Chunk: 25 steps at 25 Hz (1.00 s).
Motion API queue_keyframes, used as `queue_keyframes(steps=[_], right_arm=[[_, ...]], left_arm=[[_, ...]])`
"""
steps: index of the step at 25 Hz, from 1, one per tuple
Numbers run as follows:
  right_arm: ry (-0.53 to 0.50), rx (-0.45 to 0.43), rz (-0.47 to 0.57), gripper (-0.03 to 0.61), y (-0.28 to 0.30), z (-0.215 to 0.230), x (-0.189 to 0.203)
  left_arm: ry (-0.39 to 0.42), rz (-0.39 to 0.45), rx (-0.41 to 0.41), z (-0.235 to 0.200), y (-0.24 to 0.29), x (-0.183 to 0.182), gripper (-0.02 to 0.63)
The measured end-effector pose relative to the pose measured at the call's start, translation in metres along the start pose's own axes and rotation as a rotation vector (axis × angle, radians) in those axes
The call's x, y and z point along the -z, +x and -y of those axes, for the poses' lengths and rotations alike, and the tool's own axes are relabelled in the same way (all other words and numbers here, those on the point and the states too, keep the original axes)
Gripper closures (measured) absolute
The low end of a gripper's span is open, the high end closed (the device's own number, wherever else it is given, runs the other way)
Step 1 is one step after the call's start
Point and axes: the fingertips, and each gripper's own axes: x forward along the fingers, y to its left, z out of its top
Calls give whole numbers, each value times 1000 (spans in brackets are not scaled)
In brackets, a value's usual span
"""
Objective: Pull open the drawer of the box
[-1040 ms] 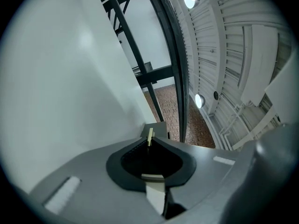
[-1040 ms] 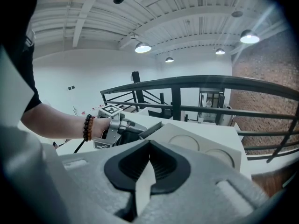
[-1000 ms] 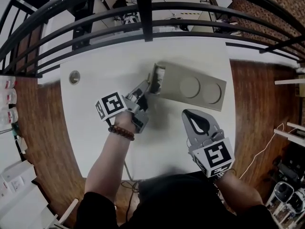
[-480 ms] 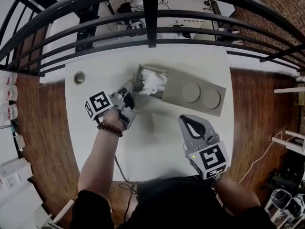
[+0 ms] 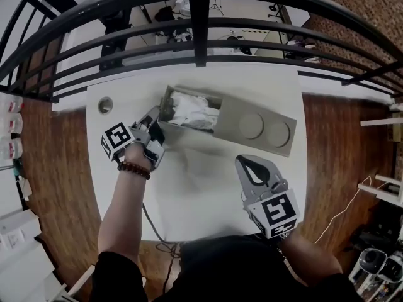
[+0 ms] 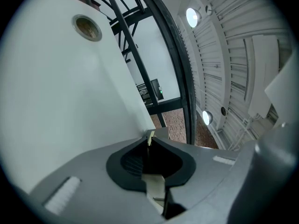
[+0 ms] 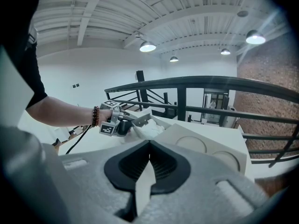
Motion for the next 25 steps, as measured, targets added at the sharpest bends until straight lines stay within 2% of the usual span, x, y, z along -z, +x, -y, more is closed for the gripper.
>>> queue_keyframes(steps=[4, 10, 13, 16, 25], right_arm=[[-9, -10, 23, 586, -1, -3, -11], [-4, -6, 26, 586, -6, -2, -8], [-5, -4, 31, 586, -8, -2, -9], [6, 8, 27, 586, -13, 0, -5], [3, 19, 68, 586, -33, -2, -11]], left_arm=[[-9, 22, -5, -1, -1, -5, 571], [-14, 40, -7, -1, -2, -5, 571], [18, 59, -21, -1, -1, -8, 570], [53, 79, -49, 0, -6, -11, 515], [125, 120, -101, 9, -23, -8, 515]])
